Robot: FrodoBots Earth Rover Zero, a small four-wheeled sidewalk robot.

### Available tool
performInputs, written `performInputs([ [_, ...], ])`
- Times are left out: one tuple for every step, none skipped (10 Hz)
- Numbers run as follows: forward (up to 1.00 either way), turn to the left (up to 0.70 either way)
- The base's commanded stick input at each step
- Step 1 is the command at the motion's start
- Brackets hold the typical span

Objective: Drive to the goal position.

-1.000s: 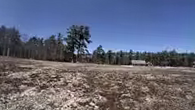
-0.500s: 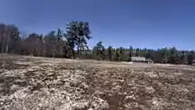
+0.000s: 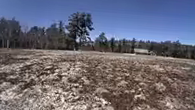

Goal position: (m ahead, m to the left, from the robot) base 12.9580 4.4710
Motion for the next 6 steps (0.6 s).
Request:
performInputs([
  [0.7,0.0],
  [0.7,0.0],
  [0.7,0.0],
  [0.7,0.0],
  [0.7,0.0],
  [0.7,0.0],
])
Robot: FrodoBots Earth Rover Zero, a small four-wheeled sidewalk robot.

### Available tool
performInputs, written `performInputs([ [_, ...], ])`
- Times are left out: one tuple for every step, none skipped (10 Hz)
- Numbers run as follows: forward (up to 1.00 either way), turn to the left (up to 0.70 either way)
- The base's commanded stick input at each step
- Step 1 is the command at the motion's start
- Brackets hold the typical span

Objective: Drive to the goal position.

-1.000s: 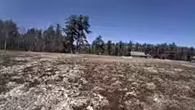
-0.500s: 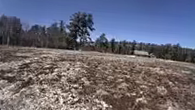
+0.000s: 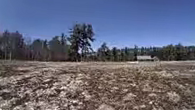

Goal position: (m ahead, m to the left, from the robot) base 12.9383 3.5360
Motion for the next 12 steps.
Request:
performInputs([
  [0.7,0.0],
  [0.7,0.0],
  [0.7,0.0],
  [0.7,0.0],
  [0.7,0.0],
  [0.7,0.0],
  [0.7,0.0],
  [0.7,0.0],
  [0.7,0.0],
  [0.7,0.0],
  [0.7,0.0],
  [0.7,0.0],
])
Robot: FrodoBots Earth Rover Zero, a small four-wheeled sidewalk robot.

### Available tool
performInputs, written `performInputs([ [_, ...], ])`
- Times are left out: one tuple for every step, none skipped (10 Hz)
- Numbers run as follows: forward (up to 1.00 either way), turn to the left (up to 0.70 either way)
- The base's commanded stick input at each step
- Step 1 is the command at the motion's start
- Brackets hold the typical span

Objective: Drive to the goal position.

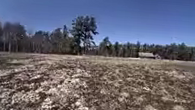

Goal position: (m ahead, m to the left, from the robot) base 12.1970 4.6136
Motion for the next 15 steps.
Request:
performInputs([
  [0.7,0.0],
  [0.7,0.0],
  [0.7,0.0],
  [0.7,0.0],
  [0.7,0.0],
  [0.7,0.0],
  [0.7,0.0],
  [0.7,0.0],
  [0.7,0.0],
  [0.7,0.0],
  [0.7,0.0],
  [0.7,0.0],
  [0.7,0.0],
  [0.7,0.0],
  [0.7,0.0],
])
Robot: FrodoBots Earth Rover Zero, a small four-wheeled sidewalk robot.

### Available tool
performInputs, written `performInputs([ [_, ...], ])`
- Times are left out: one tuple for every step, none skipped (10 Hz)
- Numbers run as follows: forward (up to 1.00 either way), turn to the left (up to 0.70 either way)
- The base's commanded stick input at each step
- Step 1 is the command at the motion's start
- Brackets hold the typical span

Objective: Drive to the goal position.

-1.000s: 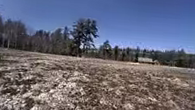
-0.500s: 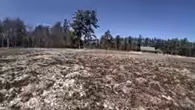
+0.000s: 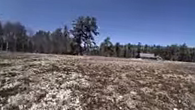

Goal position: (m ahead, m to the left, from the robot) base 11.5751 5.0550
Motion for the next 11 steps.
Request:
performInputs([
  [0.7,0.0],
  [0.7,0.0],
  [0.7,0.0],
  [0.7,0.0],
  [0.7,0.0],
  [0.7,0.0],
  [0.7,0.0],
  [0.7,0.0],
  [0.7,0.0],
  [0.7,0.0],
  [0.7,0.0],
])
